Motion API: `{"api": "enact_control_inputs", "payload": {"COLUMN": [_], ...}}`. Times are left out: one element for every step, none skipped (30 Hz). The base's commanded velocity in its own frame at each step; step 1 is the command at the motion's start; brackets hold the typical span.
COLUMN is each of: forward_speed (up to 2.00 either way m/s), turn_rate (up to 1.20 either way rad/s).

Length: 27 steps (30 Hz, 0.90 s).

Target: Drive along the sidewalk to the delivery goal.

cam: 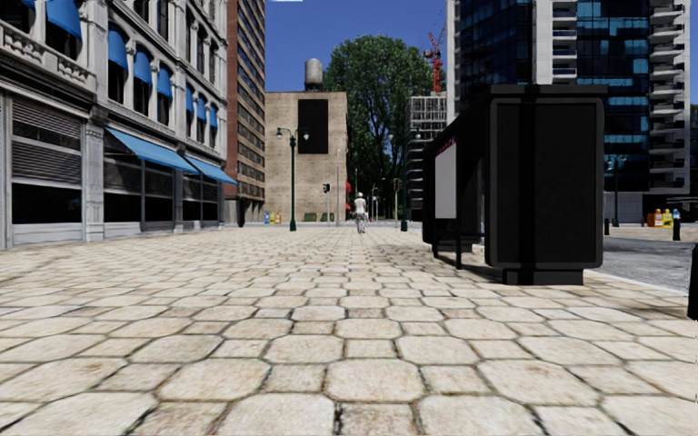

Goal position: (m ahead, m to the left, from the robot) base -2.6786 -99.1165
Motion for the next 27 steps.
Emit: {"api": "enact_control_inputs", "payload": {"forward_speed": [2.00, 2.00, 2.00, 2.00, 2.00, 2.00, 2.00, 2.00, 2.00, 2.00, 2.00, 2.00, 2.00, 2.00, 2.00, 2.00, 2.00, 2.00, 2.00, 2.00, 2.00, 2.00, 2.00, 2.00, 2.00, 2.00, 2.00], "turn_rate": [0.00, 0.00, 0.00, 0.00, 0.00, 0.00, 0.00, 0.00, 0.00, 0.00, 0.00, 0.00, 0.00, 0.00, 0.00, 0.00, 0.00, 0.00, 0.00, 0.00, 0.00, 0.00, 0.00, 0.00, 0.00, 0.00, 0.00]}}
